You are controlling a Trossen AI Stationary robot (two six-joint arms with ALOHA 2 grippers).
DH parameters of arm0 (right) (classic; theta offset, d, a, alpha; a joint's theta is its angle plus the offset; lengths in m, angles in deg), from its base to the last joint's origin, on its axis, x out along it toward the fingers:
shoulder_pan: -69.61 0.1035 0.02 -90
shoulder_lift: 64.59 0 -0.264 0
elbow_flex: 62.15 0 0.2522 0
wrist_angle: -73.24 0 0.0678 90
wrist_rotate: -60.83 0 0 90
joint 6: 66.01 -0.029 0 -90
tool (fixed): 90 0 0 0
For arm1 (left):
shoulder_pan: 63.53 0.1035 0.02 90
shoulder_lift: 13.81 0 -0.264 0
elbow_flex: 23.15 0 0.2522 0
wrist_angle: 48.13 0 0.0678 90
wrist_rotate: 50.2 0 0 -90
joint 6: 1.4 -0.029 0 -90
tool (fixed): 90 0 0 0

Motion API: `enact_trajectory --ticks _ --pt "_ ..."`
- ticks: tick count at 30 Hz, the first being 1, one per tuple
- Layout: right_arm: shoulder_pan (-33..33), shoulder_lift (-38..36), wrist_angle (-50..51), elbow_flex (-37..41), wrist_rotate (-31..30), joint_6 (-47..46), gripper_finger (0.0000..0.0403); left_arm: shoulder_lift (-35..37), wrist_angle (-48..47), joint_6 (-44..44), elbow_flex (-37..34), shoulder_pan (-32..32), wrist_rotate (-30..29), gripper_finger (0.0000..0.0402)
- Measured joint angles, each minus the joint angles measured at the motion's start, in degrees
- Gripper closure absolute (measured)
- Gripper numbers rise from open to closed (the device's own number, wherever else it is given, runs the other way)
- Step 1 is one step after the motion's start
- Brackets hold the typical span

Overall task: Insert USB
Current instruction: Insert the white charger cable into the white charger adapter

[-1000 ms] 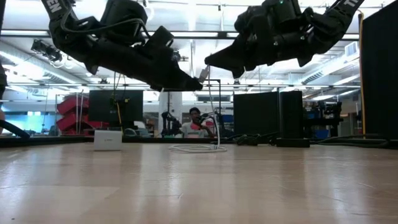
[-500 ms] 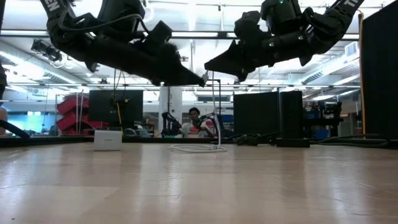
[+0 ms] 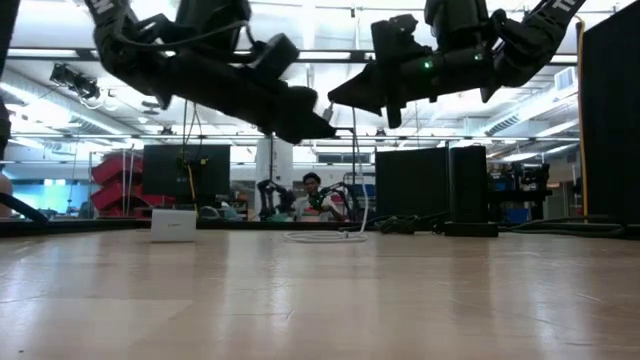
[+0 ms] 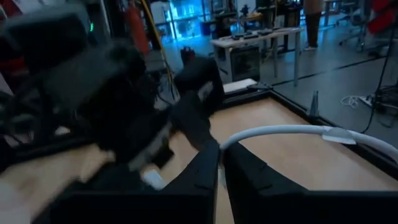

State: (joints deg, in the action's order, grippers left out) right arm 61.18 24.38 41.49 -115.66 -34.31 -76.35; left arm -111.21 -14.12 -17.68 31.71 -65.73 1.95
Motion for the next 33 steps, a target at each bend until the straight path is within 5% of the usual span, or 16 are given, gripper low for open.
enact_trajectory --ticks 7,19,33 --pt "0.6 0.0 0.7 0.0 -1.4 0.0 0.0403 -2.8 -0.1 -3.2 3.7 -2.0 -13.7 0.0227" --pt "0.6 0.0 0.7 0.0 -2.8 -0.2 0.0403 -2.8 0.5 -2.6 5.6 -2.7 -15.1 0.0233" --pt "0.6 0.0 0.6 0.0 -2.8 -0.3 0.0403 -2.8 -0.1 -2.2 6.0 -2.7 -13.1 0.0315"
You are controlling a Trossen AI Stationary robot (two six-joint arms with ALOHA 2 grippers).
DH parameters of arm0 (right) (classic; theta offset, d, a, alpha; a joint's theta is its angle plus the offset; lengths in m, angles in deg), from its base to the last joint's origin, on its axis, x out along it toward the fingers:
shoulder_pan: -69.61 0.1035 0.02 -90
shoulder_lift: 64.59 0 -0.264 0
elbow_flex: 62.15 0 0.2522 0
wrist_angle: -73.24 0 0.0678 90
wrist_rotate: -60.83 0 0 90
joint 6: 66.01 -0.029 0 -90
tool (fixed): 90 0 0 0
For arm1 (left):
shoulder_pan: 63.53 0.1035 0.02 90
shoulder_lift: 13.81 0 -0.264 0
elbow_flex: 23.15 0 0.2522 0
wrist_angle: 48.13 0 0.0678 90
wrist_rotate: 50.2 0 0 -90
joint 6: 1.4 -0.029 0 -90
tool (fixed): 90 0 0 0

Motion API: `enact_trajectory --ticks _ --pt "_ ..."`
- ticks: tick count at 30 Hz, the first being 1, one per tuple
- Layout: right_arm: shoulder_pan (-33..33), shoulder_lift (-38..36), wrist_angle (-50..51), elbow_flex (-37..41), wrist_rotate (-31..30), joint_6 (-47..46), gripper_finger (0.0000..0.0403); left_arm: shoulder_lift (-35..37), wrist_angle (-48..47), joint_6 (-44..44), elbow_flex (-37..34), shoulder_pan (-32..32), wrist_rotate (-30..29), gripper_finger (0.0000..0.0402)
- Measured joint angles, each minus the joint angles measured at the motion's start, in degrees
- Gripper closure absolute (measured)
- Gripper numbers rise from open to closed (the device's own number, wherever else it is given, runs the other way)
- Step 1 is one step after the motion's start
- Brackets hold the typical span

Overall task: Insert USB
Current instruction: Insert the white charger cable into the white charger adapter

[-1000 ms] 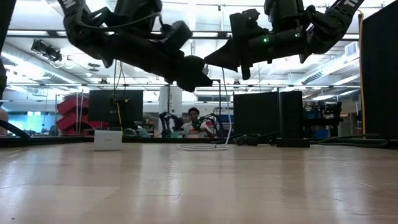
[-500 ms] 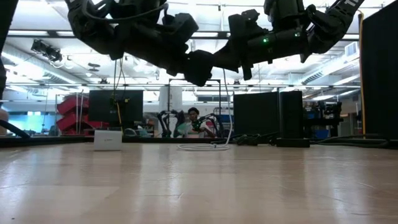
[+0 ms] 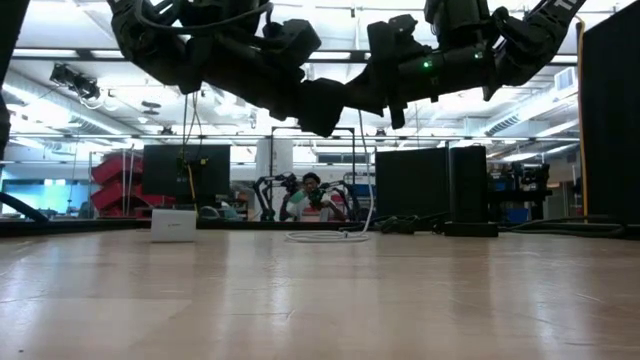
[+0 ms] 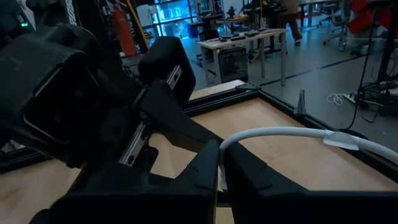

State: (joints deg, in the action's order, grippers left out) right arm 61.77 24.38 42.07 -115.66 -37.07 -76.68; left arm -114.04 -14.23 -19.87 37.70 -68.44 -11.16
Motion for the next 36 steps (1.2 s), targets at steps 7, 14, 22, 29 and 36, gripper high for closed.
enact_trajectory --ticks 7,14,22,29,36 --pt "0.7 0.0 -0.3 0.0 0.0 -0.2 0.0403 0.0 -0.3 0.7 0.0 0.4 4.0 0.0319" --pt "1.0 0.0 -0.5 0.0 0.0 -0.2 0.0403 0.0 -1.0 1.1 0.0 0.4 4.1 0.0303" --pt "1.0 0.0 -0.5 0.0 0.1 -0.2 0.0403 0.0 -1.0 2.4 0.0 0.5 3.6 0.0329" --pt "1.0 0.0 -0.1 0.0 0.4 -0.2 0.0403 0.0 -2.4 2.7 0.0 0.5 3.3 0.0375" --pt "1.0 0.0 0.5 0.0 2.0 1.5 0.0403 0.0 -3.3 2.6 0.0 0.5 3.4 0.0375"
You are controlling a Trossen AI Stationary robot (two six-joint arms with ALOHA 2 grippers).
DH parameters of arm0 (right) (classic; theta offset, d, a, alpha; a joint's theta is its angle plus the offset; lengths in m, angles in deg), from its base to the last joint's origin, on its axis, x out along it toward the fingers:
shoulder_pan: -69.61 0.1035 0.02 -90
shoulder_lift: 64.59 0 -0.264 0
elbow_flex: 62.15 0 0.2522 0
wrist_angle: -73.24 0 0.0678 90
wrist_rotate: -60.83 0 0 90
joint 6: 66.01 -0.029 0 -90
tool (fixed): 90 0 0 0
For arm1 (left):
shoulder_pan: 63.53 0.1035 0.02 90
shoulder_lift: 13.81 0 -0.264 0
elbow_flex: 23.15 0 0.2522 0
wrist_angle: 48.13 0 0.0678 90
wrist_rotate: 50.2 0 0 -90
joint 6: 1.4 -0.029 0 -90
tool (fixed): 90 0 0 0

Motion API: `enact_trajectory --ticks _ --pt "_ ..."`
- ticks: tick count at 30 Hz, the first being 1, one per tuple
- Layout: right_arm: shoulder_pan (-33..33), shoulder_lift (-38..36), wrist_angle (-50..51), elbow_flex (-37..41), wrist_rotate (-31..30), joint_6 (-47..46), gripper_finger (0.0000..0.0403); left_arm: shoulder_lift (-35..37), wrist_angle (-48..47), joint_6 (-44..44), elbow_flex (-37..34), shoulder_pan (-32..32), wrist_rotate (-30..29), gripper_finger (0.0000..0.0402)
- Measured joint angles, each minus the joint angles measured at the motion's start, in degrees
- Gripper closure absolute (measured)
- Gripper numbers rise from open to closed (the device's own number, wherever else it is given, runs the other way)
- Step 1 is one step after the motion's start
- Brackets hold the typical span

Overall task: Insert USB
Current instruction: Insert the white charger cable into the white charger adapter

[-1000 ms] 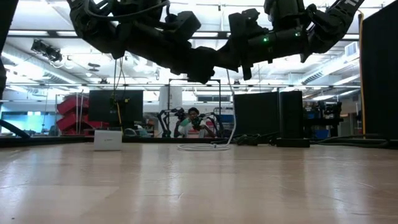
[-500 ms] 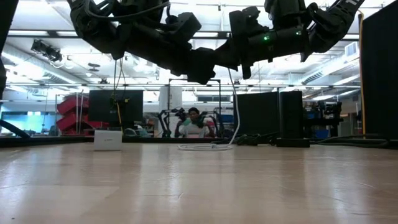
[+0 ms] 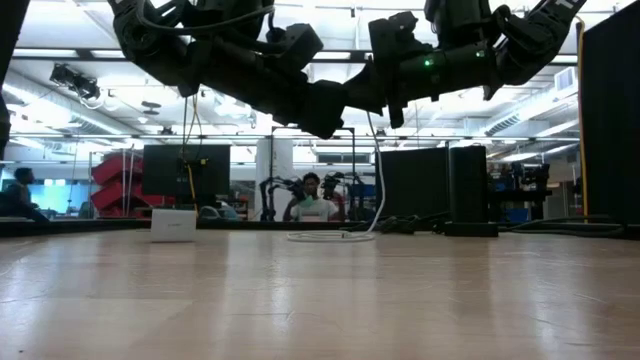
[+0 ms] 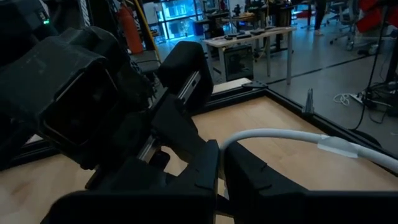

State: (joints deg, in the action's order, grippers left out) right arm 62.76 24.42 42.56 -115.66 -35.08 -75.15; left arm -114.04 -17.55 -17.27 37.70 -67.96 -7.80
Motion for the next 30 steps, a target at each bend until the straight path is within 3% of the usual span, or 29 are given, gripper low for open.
enact_trajectory --ticks 5,8,13,20,26,30 --pt "-0.7 -1.1 4.0 0.0 4.6 9.2 0.0395 1.2 -5.1 0.3 0.0 -0.5 1.1 0.0375" --pt "-0.8 -3.6 8.4 0.0 5.6 13.2 0.0373 3.8 -10.2 3.5 0.0 -0.6 5.6 0.0375" --pt "-0.8 -7.1 14.9 0.0 9.0 16.5 0.0311 7.6 -15.2 8.0 -0.5 0.6 18.5 0.0375" --pt "-0.8 -7.6 20.6 0.0 20.3 18.6 0.0237 8.1 -15.3 12.1 -0.5 4.5 44.8 0.0375" --pt "-0.8 -7.6 23.2 0.0 28.6 19.4 0.0222 8.1 -13.9 13.0 -0.5 6.5 56.8 0.0375" --pt "-0.8 -7.6 23.0 0.0 30.6 19.8 0.0242 8.1 -13.6 13.1 -0.5 7.8 61.3 0.0375"
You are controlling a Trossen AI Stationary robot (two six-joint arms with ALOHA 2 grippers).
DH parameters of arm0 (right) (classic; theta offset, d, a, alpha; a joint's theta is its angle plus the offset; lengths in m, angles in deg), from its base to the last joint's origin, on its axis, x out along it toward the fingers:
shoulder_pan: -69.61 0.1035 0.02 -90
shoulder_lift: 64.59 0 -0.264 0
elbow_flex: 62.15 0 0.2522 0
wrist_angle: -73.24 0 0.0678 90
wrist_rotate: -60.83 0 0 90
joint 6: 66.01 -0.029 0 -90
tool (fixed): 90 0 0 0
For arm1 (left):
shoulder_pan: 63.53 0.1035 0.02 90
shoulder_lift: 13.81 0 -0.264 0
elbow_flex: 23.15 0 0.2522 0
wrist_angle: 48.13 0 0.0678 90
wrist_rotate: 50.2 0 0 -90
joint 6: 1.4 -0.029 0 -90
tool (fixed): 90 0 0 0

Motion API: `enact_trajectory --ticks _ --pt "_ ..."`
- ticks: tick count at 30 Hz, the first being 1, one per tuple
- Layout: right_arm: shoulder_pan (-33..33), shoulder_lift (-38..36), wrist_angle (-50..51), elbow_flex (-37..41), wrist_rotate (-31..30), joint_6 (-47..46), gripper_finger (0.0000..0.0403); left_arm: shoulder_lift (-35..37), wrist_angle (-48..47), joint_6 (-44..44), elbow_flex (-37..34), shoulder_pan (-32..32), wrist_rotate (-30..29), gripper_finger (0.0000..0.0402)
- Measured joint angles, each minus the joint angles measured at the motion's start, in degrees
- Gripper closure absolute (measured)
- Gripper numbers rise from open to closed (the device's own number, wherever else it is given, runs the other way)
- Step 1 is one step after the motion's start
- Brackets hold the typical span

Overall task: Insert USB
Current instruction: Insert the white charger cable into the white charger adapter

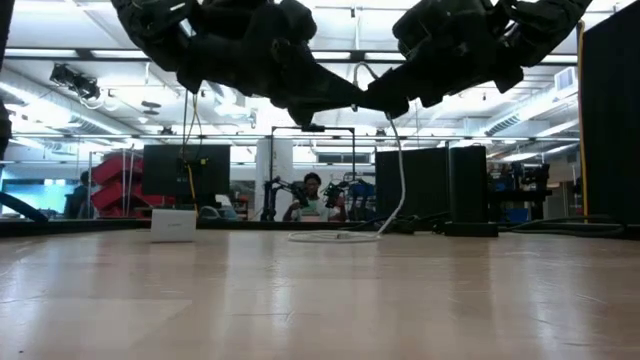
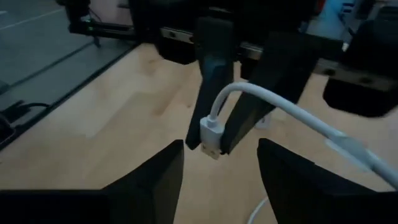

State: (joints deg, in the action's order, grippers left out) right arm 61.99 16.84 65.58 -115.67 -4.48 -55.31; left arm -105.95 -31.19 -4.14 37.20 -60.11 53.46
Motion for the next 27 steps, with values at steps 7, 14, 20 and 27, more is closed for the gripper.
enact_trajectory --ticks 7,14,20,27 --pt "1.0 0.0 -6.2 0.0 0.6 0.0 0.0285 -0.2 0.4 0.1 0.0 1.2 4.3 0.0375" --pt "2.0 0.0 -7.7 0.0 0.6 0.5 0.0287 -0.2 2.0 0.4 0.0 1.2 4.5 0.0375" --pt "2.0 0.0 -7.7 0.0 0.6 0.5 0.0297 -0.2 3.1 1.1 0.0 1.3 5.2 0.0375" --pt "2.6 0.0 -8.1 0.0 0.5 0.5 0.0301 -0.2 4.7 1.9 0.0 1.2 5.4 0.0375"
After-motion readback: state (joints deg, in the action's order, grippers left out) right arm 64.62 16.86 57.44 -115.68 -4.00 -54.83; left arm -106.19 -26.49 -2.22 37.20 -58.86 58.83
